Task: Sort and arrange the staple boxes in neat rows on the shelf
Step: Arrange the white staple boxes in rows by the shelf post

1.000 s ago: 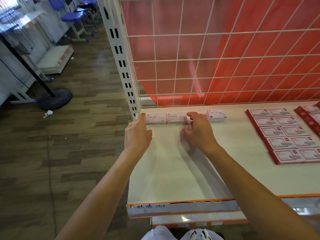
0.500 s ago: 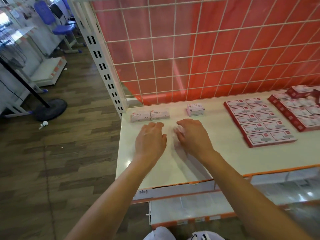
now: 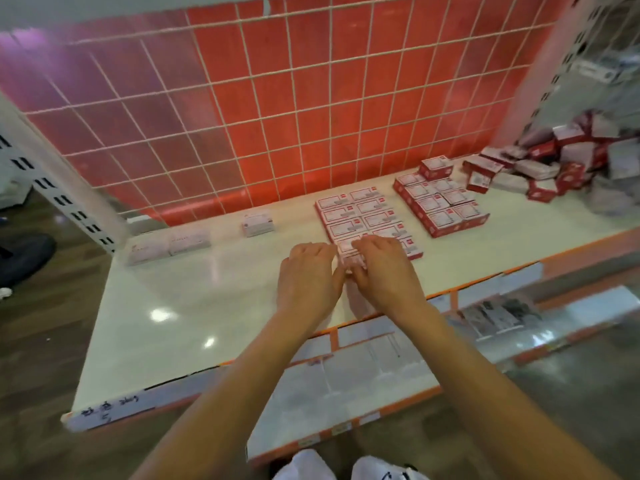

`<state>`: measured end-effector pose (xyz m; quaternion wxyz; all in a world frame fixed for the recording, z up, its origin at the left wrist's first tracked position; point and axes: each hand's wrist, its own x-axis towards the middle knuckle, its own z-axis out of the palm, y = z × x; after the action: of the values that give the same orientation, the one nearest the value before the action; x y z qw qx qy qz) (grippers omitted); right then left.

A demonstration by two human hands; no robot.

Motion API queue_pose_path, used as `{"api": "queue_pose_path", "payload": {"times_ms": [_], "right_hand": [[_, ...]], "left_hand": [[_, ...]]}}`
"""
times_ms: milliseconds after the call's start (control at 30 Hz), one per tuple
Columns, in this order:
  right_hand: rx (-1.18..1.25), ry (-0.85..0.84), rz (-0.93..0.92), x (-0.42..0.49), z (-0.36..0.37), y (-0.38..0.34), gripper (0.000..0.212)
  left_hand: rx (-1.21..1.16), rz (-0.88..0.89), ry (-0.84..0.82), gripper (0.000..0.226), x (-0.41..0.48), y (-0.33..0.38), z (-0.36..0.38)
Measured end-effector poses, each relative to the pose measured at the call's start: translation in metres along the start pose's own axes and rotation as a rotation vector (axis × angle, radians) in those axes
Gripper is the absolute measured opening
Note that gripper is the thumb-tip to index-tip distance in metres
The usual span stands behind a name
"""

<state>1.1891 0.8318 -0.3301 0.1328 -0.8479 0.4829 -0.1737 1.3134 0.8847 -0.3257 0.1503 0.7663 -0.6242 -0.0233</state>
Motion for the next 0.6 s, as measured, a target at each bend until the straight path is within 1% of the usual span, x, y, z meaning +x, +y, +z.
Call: {"api": "queue_pose_path", "payload": {"times_ms": [267,367,467,600], "right_hand": [[0.014,0.050,0.065,-0.016,-0.041,0.105,0.036],[0.009,0.058,0.102,-0.017,-0.052,0.129,0.040],[0.016,0.071,0.134,-0.015,-0.060,0.149,0.038],[0.025,0.109,0.226,-0.004,-0.068,0.171,0.038]], "left_hand": [[-0.020,0.092,-0.002,0.040,0.028,0.101,0.036],[0.002,0.125,-0.026,0.042,0.039,0.126,0.044],[-0.012,0.156,-0.024,0.040,0.052,0.146,0.051],[-0.022,0.196,-0.019,0.040,0.078,0.168,0.061]]}}
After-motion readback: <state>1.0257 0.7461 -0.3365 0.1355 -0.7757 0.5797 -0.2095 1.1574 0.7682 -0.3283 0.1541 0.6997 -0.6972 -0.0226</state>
